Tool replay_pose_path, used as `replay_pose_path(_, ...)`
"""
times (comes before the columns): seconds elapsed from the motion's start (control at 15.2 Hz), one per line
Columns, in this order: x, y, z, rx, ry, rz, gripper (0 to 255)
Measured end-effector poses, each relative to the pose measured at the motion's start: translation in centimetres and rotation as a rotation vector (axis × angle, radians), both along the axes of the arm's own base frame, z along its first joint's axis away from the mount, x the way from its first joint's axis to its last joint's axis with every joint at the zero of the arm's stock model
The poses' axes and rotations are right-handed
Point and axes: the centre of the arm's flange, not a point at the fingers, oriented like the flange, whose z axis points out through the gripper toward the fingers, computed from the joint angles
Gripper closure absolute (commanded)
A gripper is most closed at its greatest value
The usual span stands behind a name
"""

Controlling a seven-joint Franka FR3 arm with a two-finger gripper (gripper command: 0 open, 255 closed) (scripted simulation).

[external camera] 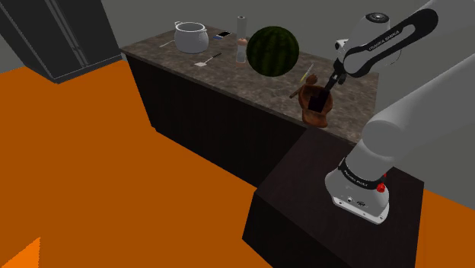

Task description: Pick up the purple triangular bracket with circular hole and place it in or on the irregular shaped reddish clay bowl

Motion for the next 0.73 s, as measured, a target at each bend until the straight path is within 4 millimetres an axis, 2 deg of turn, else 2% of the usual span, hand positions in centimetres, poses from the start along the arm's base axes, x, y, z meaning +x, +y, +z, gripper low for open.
replay_pose_path(0.33,-0.7,1.3,4.2,-0.001,-0.002,0.000,0)
replay_pose_path(0.73,-0.9,1.5,4.7,0.000,0.000,0.000,0)
